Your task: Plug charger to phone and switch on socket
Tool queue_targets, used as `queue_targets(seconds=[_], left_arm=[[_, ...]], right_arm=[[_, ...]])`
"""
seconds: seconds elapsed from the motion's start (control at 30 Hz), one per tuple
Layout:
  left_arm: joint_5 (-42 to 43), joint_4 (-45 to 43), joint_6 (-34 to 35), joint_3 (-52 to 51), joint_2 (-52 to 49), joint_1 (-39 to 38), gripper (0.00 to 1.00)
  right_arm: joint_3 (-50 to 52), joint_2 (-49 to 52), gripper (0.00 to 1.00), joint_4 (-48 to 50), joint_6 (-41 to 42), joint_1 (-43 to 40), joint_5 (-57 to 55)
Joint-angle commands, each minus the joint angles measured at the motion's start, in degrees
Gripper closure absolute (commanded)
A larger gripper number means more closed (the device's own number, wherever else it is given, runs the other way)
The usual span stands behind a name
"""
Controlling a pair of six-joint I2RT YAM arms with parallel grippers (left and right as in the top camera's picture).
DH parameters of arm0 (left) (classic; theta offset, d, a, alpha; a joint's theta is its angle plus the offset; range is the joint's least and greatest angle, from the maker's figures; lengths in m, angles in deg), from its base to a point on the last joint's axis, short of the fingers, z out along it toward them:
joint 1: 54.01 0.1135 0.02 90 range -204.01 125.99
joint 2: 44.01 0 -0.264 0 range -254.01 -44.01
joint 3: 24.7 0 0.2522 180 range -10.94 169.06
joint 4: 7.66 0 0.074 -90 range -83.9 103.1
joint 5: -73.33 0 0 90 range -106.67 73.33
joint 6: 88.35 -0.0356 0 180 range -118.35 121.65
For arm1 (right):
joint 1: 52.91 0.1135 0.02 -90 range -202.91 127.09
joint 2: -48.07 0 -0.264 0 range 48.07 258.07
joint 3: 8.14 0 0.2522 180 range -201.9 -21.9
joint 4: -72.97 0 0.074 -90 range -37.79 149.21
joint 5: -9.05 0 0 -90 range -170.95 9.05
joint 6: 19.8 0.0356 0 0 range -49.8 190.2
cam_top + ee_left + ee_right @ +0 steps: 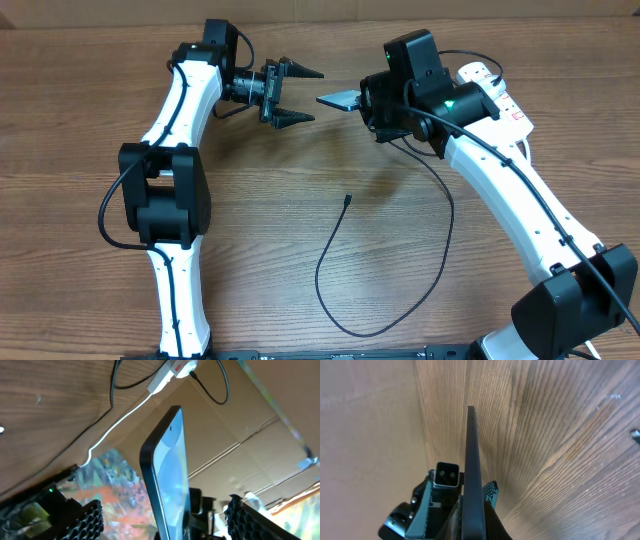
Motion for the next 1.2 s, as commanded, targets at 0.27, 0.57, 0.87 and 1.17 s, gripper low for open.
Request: queue_targets(seconds=[0.27,0.57,0.87,1.17], left_arm=[[2.2,0.0,10.0,1.2,-0.3,-0.7,0.39],[3.3,0.0,10.4,1.2,-0.3,-2.0,0.39],[3.3,0.0,10.4,1.2,-0.3,-2.5,0.49],[3.6,0.0,10.6,1.2,-0.3,-2.5,0.5]], right_arm=[[-1.8,-1.2,0.96,-0.3,11.2,2.3,-5.4],[-1.8,-0.4,0.96,1.4,13.2,4.7,-6.7],[-1.8,-0.2,0.96,1.6,13.2,5.6,-7.8],[-1.8,0.4,0.96,1.5,13.2,7.1,-8.3]])
